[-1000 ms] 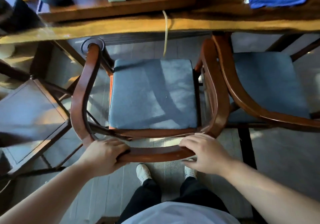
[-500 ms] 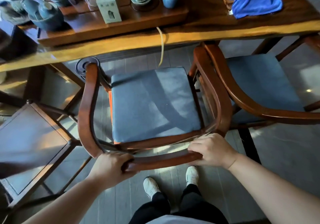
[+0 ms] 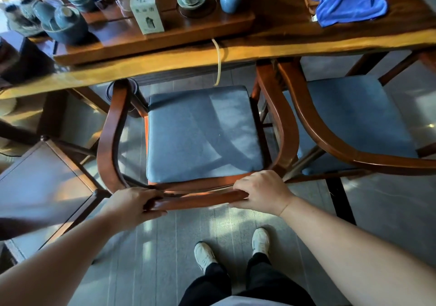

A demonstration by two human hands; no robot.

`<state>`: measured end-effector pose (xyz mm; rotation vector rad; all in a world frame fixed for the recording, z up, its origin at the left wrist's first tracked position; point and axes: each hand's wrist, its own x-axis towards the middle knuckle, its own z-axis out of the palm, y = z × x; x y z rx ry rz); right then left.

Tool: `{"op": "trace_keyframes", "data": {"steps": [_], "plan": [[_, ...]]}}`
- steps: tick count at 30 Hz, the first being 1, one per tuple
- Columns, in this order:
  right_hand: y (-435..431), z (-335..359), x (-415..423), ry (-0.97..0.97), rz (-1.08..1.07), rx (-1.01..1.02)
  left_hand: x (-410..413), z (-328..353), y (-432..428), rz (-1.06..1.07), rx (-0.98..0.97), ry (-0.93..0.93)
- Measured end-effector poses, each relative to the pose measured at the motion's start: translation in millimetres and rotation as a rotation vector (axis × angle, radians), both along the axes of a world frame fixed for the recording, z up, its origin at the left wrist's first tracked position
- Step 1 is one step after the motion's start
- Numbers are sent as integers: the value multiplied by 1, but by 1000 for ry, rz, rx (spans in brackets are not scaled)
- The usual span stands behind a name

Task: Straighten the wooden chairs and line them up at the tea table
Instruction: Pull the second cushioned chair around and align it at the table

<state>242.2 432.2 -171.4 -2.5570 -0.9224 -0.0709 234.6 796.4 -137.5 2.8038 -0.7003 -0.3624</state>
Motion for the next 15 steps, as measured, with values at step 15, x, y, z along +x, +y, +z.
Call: {"op": "trace_keyframes", "data": {"steps": [15], "plan": [[-25, 8, -4, 76, 51, 10, -19, -11, -19, -4, 12, 0]]}}
